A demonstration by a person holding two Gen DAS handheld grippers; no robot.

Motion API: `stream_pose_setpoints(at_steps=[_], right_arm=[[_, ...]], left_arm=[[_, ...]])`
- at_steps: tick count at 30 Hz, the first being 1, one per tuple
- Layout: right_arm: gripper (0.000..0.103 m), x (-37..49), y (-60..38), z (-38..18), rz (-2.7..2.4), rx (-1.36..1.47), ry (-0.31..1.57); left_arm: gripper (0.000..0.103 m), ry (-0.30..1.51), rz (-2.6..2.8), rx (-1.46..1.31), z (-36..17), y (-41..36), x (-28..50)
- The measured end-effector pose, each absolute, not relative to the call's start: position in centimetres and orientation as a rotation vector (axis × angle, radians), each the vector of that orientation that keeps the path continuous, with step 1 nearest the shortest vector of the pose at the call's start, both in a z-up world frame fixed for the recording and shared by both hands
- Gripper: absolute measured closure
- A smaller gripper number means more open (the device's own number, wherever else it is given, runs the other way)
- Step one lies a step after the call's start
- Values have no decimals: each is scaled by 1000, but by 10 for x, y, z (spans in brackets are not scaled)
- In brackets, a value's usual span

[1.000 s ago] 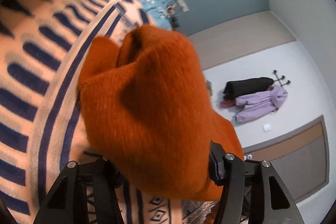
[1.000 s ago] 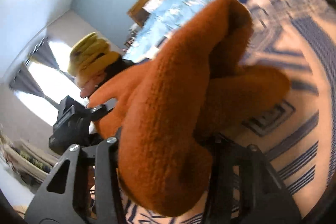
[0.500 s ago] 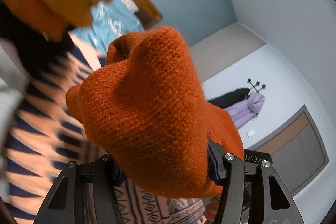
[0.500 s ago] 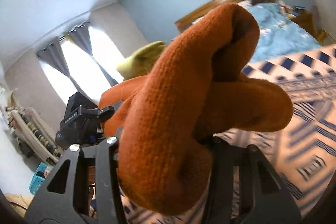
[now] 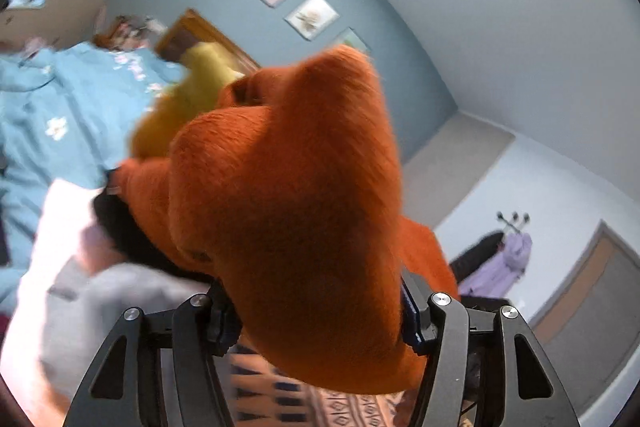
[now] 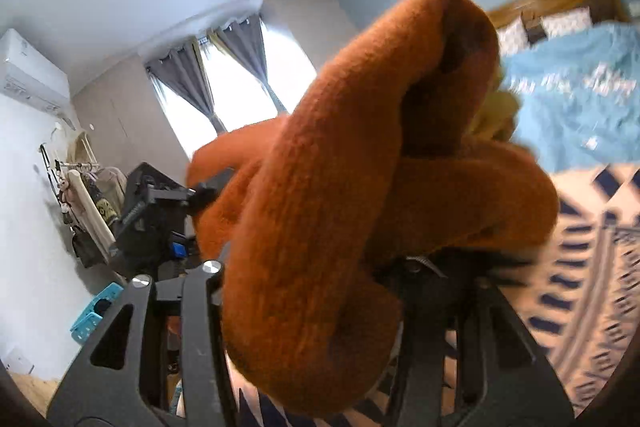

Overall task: Fold clothes
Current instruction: 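Carry the lifted sweater with both grippers onto the stack of folded clothes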

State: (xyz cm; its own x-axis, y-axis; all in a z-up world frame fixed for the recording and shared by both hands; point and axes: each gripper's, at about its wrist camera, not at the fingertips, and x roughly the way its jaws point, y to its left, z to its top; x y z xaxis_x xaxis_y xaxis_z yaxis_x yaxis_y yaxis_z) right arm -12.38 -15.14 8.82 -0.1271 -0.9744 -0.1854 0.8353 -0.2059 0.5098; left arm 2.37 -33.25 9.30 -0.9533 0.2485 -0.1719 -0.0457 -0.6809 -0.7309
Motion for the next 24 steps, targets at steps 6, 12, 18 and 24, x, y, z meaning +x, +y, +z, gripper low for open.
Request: stream_pose_setpoints(at_steps=[6,12,18,24], right_arm=[[52,-143,-228,-12,-1637,920,-271],[39,-148,-227,-45,-1582,1029,-360],[37,-151,-220,-60,-1534,1102,-483],[30,-142,-224,-54,-1607,1108,-379]], left_arm=[[41,-1449,2691,-703,-19,-373,14],[38,-1533,2601,-658,-44,-377,13],[36,-1537,2602,-675,-53,-406,29],[21,-1384,2735,-758,-37,-388,40]])
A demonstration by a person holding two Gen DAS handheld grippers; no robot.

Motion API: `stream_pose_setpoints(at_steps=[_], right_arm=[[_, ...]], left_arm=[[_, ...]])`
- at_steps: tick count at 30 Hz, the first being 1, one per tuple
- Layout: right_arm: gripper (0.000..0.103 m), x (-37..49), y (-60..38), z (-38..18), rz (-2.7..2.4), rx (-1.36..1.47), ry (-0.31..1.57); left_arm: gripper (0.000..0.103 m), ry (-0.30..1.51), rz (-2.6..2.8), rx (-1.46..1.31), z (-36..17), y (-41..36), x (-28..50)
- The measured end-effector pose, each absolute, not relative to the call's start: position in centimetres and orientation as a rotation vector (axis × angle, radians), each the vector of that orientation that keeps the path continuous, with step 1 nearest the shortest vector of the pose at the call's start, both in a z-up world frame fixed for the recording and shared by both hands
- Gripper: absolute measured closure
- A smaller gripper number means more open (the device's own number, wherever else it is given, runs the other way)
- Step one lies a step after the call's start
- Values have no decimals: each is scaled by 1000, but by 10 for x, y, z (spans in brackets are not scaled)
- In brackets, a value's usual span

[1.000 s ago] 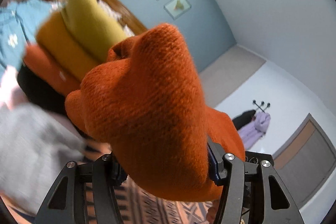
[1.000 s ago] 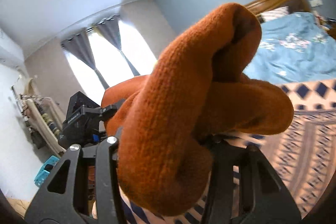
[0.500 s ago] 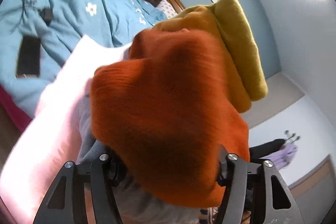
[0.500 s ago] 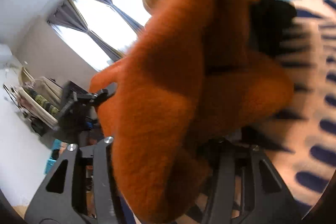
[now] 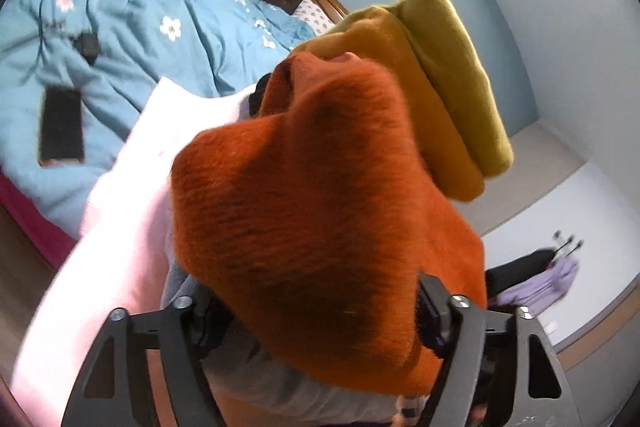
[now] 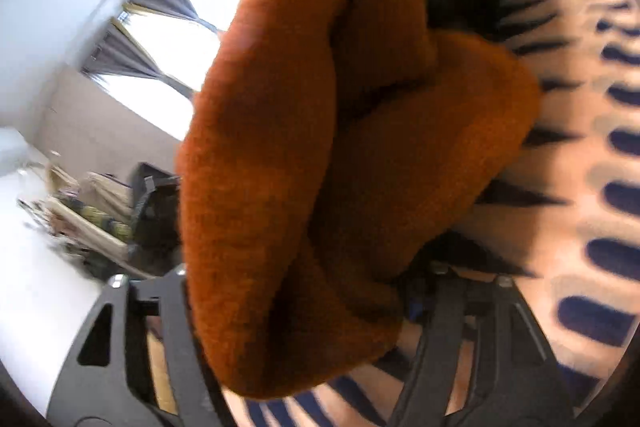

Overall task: Fold clothes
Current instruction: 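Carry the lifted sweater with both grippers onto the stack of folded clothes, then open both grippers and withdraw them from the stacked sweater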

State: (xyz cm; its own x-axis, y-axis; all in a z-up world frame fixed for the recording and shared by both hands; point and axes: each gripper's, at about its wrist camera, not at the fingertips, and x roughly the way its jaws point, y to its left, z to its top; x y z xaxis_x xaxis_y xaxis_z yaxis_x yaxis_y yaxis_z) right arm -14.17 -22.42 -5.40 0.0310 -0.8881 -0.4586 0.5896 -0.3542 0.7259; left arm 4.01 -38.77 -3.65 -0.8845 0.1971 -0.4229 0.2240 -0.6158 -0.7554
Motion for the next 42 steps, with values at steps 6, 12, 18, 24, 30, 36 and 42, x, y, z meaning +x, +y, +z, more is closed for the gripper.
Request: stream_pose_setpoints(at_steps=[6,12,18,24,30,36,42], right_arm=[[22,-123,-214,-18,-1819,980,-123],[17,-81,-201,19,-2060,723,117],[17,-24,-209,29,-2052,476,259],[12,-12,-210,14,-2019,460,292],[4,-6,-213,13,-2035,458,306],[1,-3,-212,13,-2048,455,305],[1,0,-207,9,-2055,467,308]], left_arm=[[15,1089,-2706,726,-8,-361,64],[12,807,-2655,721,12,-323,88],[12,657,-2685,734,25,-283,94],[12,478,-2610,733,33,-257,92],[12,332,-2553,730,34,-240,91],[12,295,-2570,725,33,-225,92],[12,270,-2585,701,35,-215,94]])
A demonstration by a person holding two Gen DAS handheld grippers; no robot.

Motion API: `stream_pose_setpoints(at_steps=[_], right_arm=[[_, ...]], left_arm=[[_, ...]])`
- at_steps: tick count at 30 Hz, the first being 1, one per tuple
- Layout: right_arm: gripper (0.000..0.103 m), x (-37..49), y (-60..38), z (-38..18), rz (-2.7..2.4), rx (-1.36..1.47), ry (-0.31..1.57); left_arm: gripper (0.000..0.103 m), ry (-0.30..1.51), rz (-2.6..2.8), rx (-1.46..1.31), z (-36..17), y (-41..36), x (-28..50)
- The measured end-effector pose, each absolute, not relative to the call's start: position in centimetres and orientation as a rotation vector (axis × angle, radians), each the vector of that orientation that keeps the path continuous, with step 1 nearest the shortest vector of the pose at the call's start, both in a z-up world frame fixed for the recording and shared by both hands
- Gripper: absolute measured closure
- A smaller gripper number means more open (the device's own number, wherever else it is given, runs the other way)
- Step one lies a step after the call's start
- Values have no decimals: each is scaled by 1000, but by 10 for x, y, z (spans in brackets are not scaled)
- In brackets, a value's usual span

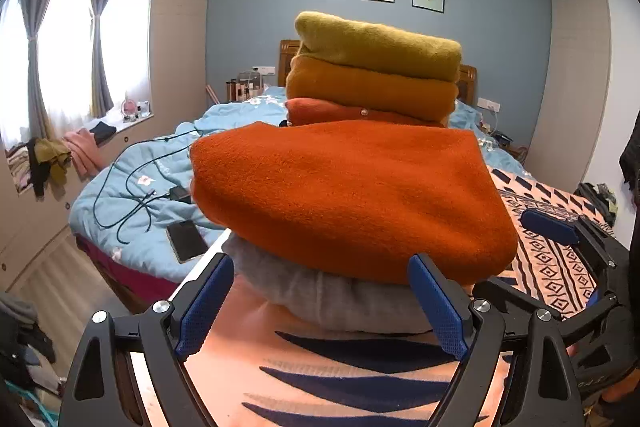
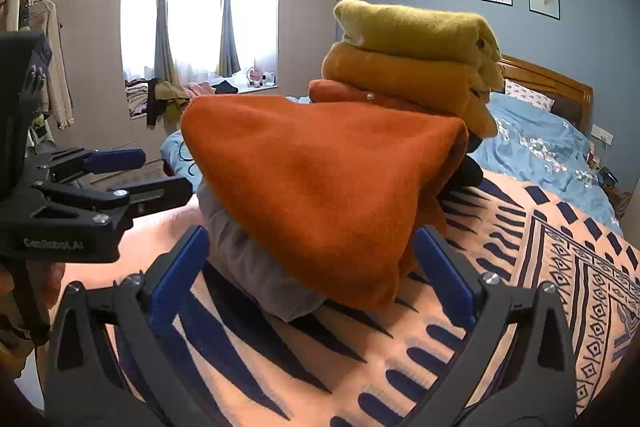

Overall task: Fold clothes
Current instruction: 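Open both grippers and withdraw them from the stacked sweater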

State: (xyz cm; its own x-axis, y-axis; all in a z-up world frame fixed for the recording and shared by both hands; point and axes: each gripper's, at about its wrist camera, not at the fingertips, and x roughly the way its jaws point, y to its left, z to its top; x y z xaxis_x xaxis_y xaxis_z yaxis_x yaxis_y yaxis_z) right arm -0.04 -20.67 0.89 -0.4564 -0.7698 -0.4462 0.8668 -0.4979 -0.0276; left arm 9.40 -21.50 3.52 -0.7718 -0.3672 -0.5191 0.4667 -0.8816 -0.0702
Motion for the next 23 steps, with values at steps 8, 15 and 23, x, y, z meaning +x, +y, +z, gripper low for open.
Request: stream_pose_setpoints(at_steps=[8,15,23], right_arm=[[1,1,-203,6,-2049,474,297],[1,4,-203,6,-2034,471,294],[1,2,-200,6,-2032,482,274]], left_arm=[[12,249,-2589,695,35,-208,97],[12,215,-2609,684,33,-202,96],[12,284,-2607,676,31,-203,103]])
